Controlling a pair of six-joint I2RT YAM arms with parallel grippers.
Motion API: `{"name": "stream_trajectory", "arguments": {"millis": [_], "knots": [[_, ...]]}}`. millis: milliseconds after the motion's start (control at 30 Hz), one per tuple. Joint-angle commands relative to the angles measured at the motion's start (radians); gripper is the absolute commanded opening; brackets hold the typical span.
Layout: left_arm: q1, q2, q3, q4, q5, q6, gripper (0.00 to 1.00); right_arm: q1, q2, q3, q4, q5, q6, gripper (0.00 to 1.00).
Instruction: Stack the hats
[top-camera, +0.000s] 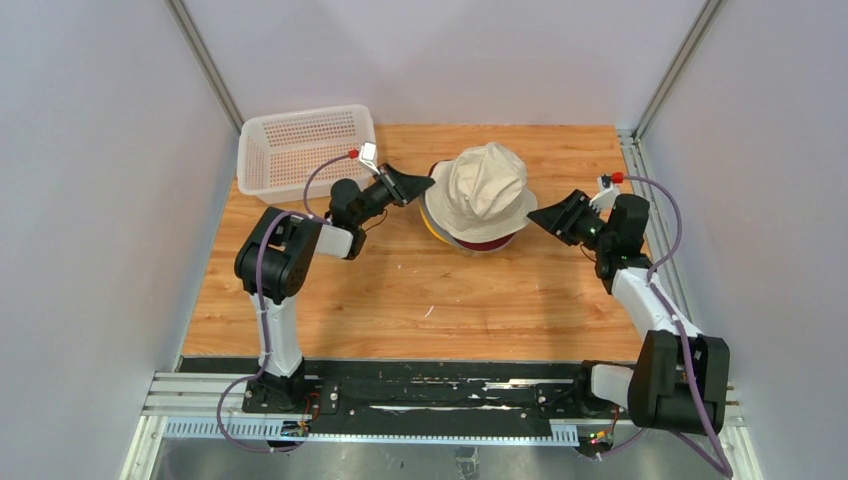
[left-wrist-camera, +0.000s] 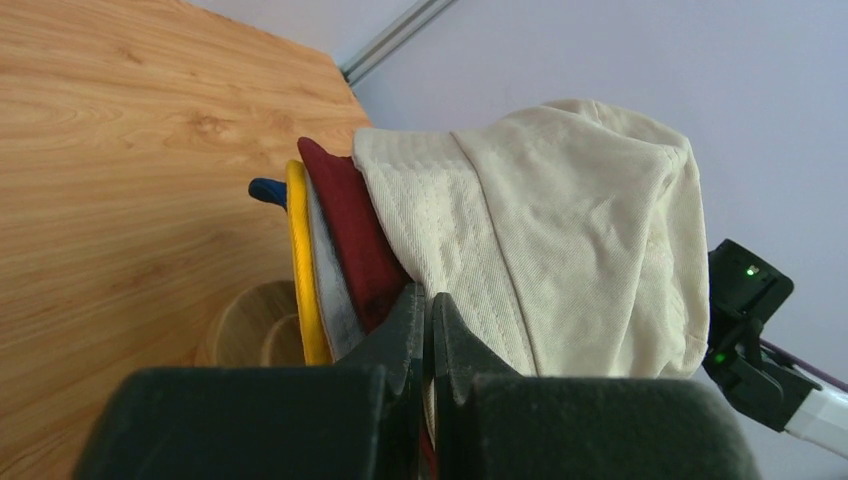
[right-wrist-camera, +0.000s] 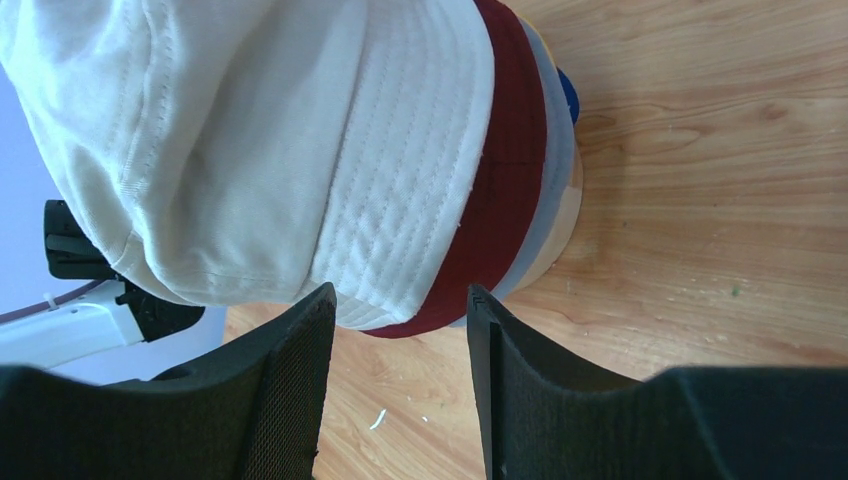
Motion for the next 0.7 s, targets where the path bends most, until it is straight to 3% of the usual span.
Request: {"name": "stream_trajectory", "arguments": {"millis": [0, 433, 667], "knots": [[0.007, 0.031, -0.041, 0.069, -0.018, -0.017, 0.0, -0.013, 0.04, -0.025, 0.149, -0.059, 0.086, 0.51], [0.008, 0.085, -0.064, 0.126, -0.037, -0.04, 0.0, -0.014, 0.176, -0.049, 0.406, -0.101, 0.213, 0.51], [0.008, 0.095, -0.06, 0.106, -0.039, -0.027, 0.0, -0.014, 0.285, -0.065, 0.682, -0.154, 0.357, 0.5]]}}
